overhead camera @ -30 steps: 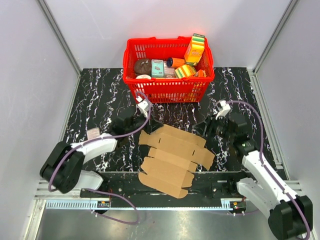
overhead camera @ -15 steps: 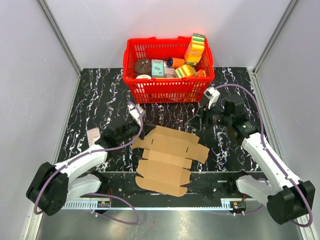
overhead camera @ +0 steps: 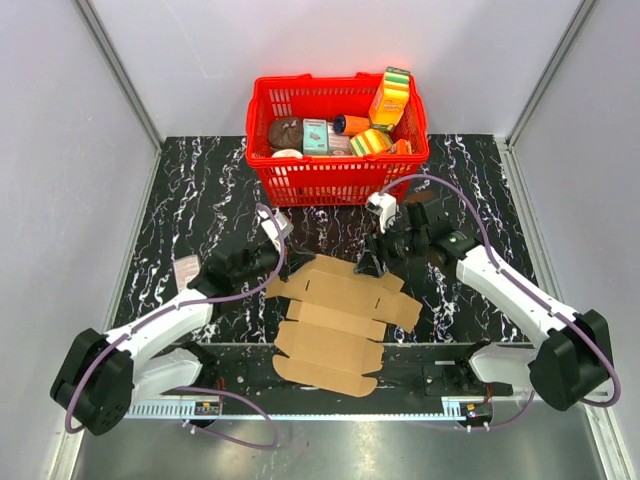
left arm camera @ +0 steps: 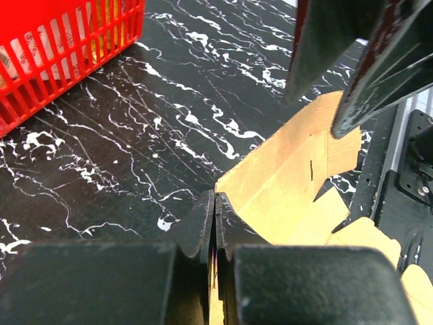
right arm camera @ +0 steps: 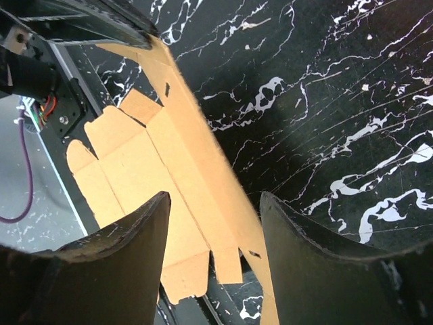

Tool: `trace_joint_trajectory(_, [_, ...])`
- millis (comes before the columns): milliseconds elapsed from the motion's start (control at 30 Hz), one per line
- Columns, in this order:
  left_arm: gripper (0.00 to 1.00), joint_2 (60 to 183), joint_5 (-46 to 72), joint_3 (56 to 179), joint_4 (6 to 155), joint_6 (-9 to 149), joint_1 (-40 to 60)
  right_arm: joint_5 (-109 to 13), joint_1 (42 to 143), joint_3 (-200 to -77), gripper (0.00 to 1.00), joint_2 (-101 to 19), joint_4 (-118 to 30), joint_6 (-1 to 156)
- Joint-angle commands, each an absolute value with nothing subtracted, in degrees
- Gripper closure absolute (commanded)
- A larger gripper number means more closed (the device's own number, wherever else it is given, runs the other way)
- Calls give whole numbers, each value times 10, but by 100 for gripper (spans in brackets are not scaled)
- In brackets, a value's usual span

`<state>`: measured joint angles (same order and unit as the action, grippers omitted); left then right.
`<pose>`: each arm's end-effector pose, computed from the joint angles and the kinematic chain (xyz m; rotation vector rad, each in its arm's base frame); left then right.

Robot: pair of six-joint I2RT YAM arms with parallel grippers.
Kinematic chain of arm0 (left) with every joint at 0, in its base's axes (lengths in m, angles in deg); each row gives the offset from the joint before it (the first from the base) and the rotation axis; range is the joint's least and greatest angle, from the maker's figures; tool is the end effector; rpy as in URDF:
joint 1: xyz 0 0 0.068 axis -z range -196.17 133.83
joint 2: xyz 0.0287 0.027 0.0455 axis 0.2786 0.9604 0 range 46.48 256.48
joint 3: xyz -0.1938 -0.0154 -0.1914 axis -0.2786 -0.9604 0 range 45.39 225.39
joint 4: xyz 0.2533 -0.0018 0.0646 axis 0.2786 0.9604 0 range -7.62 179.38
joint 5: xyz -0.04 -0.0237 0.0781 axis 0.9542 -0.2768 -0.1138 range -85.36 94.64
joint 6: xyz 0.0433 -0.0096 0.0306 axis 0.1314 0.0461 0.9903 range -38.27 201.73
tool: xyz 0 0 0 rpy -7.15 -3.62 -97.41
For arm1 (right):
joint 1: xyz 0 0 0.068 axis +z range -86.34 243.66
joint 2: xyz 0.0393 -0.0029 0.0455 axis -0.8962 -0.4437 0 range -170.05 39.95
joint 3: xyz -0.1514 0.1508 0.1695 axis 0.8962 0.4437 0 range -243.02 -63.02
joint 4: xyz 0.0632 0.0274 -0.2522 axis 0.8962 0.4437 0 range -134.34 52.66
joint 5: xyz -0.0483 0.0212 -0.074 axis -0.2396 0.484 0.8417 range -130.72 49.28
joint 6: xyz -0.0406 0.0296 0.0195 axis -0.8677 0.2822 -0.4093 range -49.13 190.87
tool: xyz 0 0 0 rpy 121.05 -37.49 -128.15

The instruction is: Fold the paper box

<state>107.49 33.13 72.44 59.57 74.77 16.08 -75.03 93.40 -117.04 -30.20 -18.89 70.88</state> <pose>0.1872 -0.1381 0.2370 0.7599 1.6723 -0.9260 0.2156 0.1463 0.2827 -0.8994 2.1432 0.9528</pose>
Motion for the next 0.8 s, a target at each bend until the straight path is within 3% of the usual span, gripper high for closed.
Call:
trace_joint_trajectory(0, [100, 1056, 374, 751, 570, 758, 162, -740, 943, -1203, 38, -312, -189, 665])
trace_joint_trajectory(533, [100, 1047, 388, 768, 561, 759, 161, -718, 975, -1205, 52, -343, -186, 649])
trace_joint_trajectory(767, [100, 1047, 390, 764, 558, 759, 162, -717, 979, -1206, 71, -348, -193, 653])
